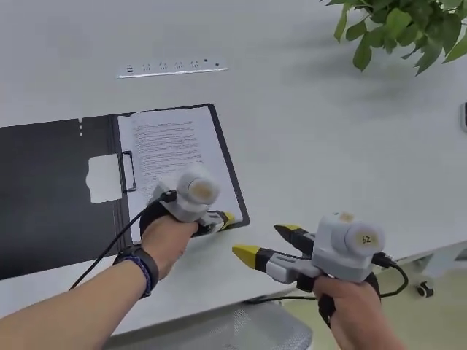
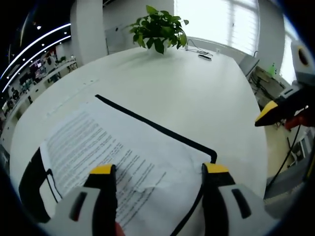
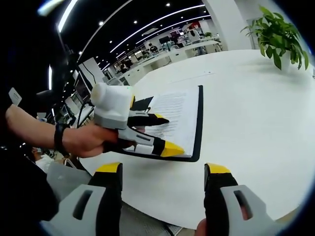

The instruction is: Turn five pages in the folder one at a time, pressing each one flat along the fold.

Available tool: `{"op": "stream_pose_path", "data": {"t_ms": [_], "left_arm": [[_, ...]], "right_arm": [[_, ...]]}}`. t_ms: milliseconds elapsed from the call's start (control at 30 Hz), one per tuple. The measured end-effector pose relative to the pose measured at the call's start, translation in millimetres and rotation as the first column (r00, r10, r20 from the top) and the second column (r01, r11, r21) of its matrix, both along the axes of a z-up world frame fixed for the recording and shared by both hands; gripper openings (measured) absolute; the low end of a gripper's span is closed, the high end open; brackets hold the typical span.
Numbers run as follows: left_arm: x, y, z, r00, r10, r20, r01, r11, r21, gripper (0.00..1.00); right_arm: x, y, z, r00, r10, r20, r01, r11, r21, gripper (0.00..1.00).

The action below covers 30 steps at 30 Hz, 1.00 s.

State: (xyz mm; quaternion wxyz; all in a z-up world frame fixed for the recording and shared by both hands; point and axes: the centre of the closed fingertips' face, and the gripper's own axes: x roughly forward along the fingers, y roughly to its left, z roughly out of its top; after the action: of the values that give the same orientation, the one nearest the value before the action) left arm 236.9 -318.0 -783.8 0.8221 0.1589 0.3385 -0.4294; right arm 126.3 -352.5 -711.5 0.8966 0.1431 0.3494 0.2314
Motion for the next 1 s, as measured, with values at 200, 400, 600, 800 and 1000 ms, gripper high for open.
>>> {"op": "stream_pose_path", "data": {"t_ms": [200,400,600,800,1000], "left_arm": [[1.9,2.0,1.2,1.0,-0.006,0.003,0.007,1.0,-0.018,0.67],[3.8,6.1,2.3,1.0,0.009,-0.008,-0.009,0.999,-0.034,0.61],[3.0,8.7,3.6,0.999,0.031,-0.008,-0.032,0.998,-0.058,0.58],[-0.4,12.3,3.4,0.999,0.033,0.001,-0.032,0.997,-0.072,0.56],[-5.8,16.5,4.7,0.999,0.035,0.006,-0.034,0.996,-0.087,0.56]], "right_arm": [[13.8,4.6,-1.4,1.0,0.007,0.003,-0.007,1.0,0.013,0.65],[31.5,7.3,-2.4,1.0,-0.008,0.013,0.008,0.999,0.051,0.63],[49.4,12.7,-7.8,1.0,-0.015,0.015,0.014,0.996,0.087,0.6],[73.8,15.8,-16.0,0.999,-0.048,0.0,0.047,0.986,0.158,0.57],[102.9,16.5,-18.7,0.996,-0.086,-0.003,0.084,0.969,0.23,0.54]]}}
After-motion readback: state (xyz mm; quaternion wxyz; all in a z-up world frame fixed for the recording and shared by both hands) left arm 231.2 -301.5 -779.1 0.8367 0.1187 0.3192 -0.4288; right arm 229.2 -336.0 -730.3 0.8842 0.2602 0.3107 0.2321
